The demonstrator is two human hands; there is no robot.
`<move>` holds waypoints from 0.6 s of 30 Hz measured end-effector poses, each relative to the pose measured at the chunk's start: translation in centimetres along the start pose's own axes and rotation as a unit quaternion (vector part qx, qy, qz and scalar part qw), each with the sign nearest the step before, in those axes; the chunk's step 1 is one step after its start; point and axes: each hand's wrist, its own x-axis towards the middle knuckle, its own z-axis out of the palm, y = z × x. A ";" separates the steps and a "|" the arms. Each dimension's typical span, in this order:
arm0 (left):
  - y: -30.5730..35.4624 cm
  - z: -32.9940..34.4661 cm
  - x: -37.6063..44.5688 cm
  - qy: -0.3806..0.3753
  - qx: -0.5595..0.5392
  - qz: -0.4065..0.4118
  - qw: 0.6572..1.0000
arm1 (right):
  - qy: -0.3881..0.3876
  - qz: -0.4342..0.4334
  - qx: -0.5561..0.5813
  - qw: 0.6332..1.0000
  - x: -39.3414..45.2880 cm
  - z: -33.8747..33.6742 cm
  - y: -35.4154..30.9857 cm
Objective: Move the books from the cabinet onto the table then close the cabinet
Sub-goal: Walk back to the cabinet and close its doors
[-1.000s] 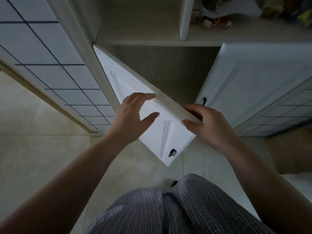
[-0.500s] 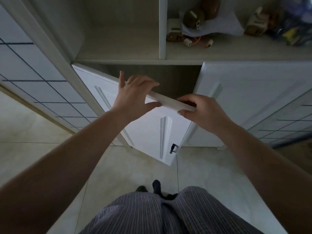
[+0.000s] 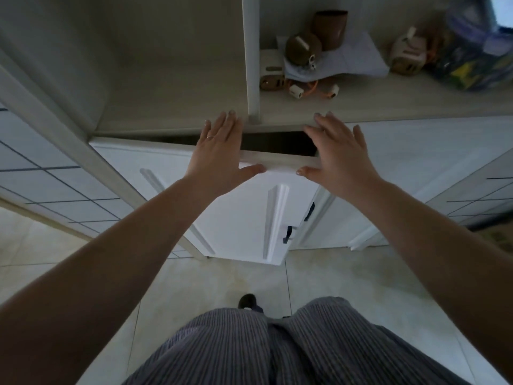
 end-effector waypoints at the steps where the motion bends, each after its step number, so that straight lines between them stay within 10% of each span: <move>1: -0.2 0.1 0.4 -0.008 0.000 0.002 1.000 | 0.002 0.006 0.001 1.000 0.3 0.1 0.2; 18: -1.9 -0.6 3.2 0.030 -0.044 0.013 0.998 | 0.067 0.067 0.011 0.995 4.5 1.7 1.5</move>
